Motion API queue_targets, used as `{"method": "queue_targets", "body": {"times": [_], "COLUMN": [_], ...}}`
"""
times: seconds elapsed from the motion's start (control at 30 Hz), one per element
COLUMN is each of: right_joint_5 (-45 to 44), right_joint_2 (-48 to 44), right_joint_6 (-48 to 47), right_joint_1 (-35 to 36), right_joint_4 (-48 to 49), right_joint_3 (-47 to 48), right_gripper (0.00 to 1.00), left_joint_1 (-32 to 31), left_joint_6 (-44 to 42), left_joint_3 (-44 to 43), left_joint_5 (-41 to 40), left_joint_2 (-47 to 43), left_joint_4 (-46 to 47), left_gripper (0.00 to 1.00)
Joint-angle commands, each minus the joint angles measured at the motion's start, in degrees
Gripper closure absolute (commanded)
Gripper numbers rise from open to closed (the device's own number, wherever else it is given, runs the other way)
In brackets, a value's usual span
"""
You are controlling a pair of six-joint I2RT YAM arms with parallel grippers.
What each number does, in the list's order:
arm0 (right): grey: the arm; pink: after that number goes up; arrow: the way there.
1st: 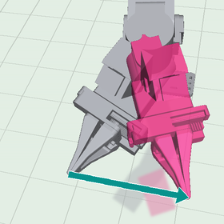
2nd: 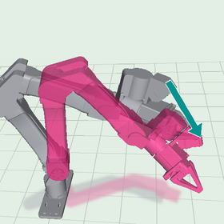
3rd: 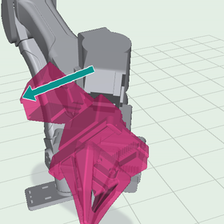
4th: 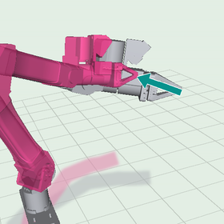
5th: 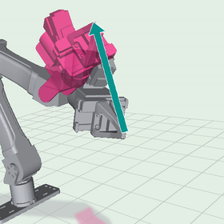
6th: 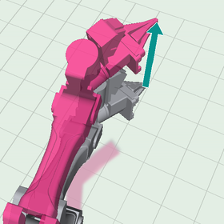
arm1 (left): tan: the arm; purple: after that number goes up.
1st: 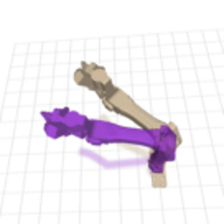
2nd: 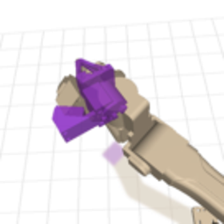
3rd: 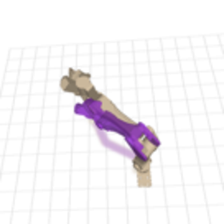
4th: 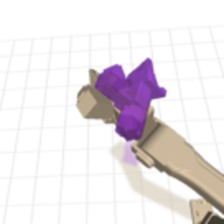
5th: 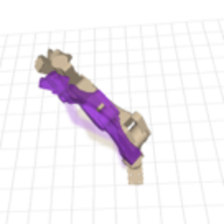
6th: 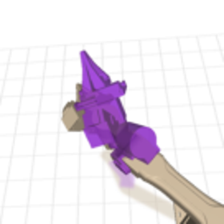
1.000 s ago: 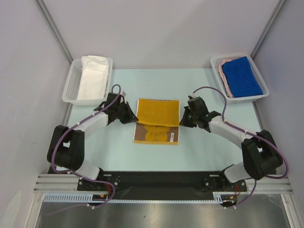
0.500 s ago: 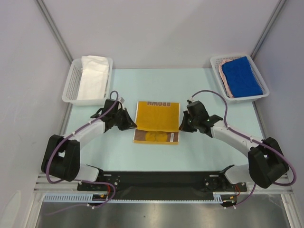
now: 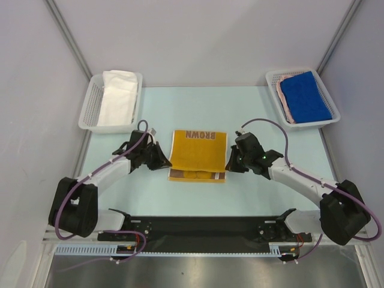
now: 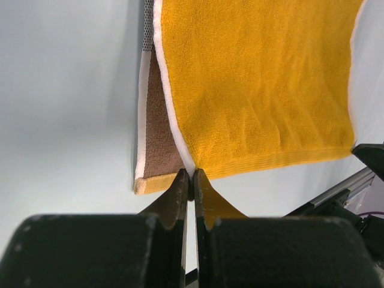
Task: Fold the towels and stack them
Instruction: Fold the towel
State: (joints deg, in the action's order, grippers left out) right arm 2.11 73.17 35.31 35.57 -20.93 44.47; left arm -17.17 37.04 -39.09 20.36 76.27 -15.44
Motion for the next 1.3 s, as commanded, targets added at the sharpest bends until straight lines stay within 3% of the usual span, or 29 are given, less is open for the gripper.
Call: {"method": "queue_targets", "body": {"times": [0.0,1.27], "right_joint_5": [-1.14,-1.41], "right_joint_2": [-1.8,2.33], "right_joint_6": [1.16,2.75], "right_joint_1": [0.81,3.8], "right_joint_4": [-0.69,3.61], "right_joint_3": [-0.96,-5.88], "right_gripper": [1.0,1.0], "left_joint_1": [-0.41,-0.41], "left_joint_6": [-1.09,-2.41], "left_joint_3": [0.86,5.6], "left_joint_5": [1.17,1.35], "left_joint_2": [-2.61,-0.86], "left_joint_4": [-0.29,1.2], "left_gripper": [1.0,1.0]}}
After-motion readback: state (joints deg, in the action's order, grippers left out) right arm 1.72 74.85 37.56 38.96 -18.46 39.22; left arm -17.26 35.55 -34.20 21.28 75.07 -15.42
